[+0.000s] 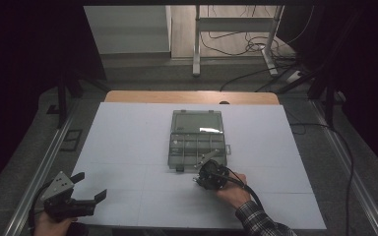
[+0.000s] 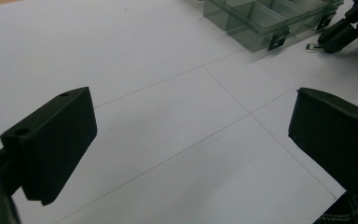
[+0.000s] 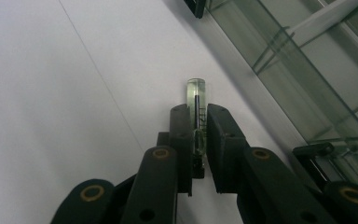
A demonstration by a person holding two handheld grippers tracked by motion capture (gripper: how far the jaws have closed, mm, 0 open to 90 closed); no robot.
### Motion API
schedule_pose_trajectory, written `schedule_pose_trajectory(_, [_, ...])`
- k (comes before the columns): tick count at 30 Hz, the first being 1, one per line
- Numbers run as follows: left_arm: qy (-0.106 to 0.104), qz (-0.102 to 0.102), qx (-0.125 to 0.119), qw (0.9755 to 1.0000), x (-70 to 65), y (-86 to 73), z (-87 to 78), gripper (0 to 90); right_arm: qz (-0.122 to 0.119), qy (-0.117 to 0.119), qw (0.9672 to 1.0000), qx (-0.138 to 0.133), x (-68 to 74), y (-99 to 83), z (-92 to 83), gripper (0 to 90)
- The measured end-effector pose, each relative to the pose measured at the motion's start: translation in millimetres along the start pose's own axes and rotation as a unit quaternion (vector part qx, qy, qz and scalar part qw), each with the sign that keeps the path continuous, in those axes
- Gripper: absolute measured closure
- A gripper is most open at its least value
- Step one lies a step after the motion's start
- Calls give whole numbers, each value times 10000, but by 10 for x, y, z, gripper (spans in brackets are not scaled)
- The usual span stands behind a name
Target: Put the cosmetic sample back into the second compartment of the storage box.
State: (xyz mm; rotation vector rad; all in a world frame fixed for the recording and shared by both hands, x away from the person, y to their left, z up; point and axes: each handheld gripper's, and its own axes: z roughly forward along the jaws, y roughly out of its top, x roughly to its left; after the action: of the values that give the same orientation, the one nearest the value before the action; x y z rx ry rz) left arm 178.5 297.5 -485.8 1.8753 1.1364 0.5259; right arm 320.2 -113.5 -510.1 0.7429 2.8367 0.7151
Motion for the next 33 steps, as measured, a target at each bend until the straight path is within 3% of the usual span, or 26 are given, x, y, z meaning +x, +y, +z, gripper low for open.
schedule_pose_trajectory(6, [-19,4,1,10000,1,0,0,15,115,16,9999,-2,-12,-4,-9,814])
schedule_pose_trajectory(19, [-78,-19,63,9999,9,5,15,14,185,76,9994,-296,-38,2,-114,813])
schedule_pose_trajectory(26, [-211,76,9,9997,4,2,9,14,229,-24,9987,-447,-48,4,-184,813])
schedule_pose_trajectory(33, [-259,32,-27,9997,20,-2,2,14,225,-37,9980,-584,-49,18,-246,813])
